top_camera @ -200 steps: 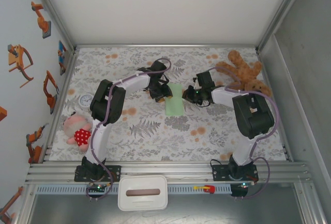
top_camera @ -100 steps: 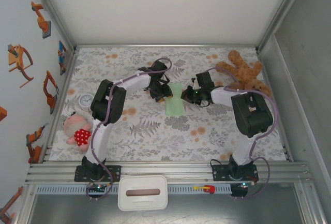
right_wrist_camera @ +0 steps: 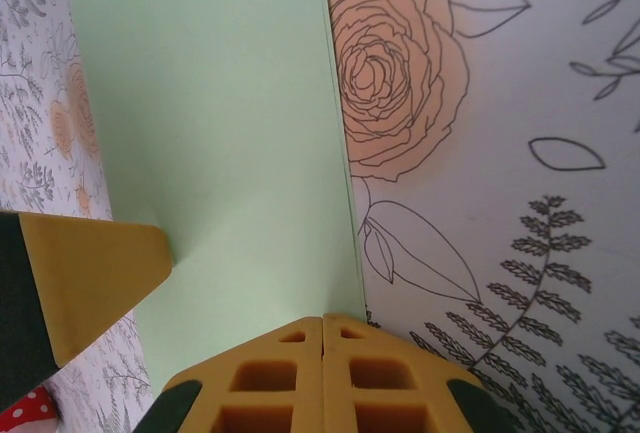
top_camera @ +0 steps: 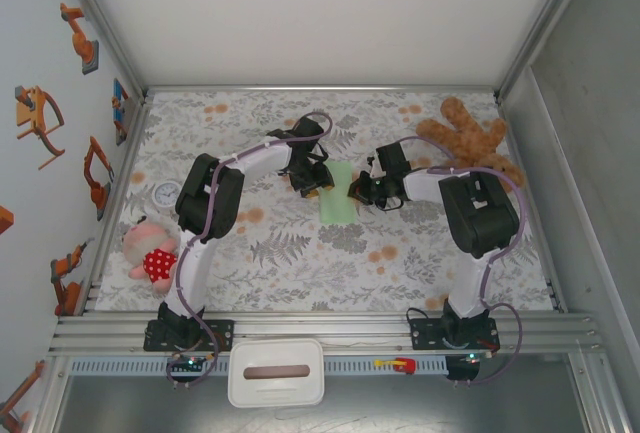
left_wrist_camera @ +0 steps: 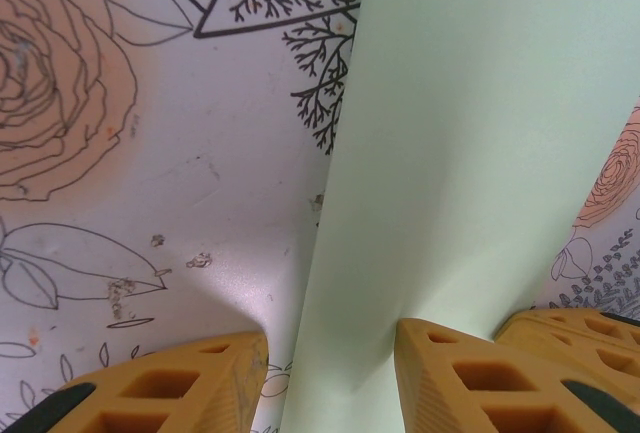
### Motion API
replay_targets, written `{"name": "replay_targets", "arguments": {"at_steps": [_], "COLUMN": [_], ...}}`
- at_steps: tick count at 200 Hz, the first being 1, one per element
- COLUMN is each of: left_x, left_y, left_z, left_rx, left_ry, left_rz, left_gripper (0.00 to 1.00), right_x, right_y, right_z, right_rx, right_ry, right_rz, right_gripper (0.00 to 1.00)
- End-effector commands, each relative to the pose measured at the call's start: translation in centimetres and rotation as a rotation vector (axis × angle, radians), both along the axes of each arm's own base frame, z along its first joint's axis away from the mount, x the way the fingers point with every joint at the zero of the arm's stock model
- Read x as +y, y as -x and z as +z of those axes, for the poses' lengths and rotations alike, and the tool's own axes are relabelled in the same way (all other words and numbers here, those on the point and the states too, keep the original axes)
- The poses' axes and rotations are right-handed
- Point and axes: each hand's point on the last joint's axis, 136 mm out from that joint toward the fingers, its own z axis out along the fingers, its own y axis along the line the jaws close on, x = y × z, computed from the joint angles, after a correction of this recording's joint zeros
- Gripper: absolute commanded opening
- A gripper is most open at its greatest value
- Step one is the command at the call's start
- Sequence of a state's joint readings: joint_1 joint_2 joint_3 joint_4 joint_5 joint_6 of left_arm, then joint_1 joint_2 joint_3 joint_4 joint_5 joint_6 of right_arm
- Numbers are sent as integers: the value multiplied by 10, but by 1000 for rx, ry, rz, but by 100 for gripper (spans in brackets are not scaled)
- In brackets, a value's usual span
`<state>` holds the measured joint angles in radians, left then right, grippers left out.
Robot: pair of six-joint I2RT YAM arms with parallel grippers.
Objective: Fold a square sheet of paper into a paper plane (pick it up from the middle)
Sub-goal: Hold the square sheet of paper at the center of the table.
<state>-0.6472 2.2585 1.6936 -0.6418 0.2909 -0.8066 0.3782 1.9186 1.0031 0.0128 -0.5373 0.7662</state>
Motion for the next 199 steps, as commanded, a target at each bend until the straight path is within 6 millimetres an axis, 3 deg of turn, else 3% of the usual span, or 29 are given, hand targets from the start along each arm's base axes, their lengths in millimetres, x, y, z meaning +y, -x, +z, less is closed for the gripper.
{"name": "replay_targets", "arguments": {"at_steps": [1,40,68,124,149,175,199], "left_x": [56,56,50,16,23,22,-6], "left_y": [63,64,56,6,-14,-23,-18], "left_z": [-122,-120,-99,7,56,85,98], "left_rx": [217,224,181,-44,-187,-266,-281], "left_ry": [-309,-305,-272,-93,-107,-41,127], "left_rz": [-22,-19,-26,-44,-41,-47,-86], "left_gripper": [43,43,43,51,55,57,50], "right_x": [-3,-18,-28,-40,-43,-45,-47], "right_y": [2,19,33,46,47,46,49], "right_z": [-12,-41,-62,-79,-82,-85,-88], "right_rx": [24,105,173,238,252,254,266], "right_ry": [46,127,176,242,265,280,297], "right_rz": [0,-9,-4,6,2,5,8], "right_gripper": [3,1,0,0,0,0,0]}}
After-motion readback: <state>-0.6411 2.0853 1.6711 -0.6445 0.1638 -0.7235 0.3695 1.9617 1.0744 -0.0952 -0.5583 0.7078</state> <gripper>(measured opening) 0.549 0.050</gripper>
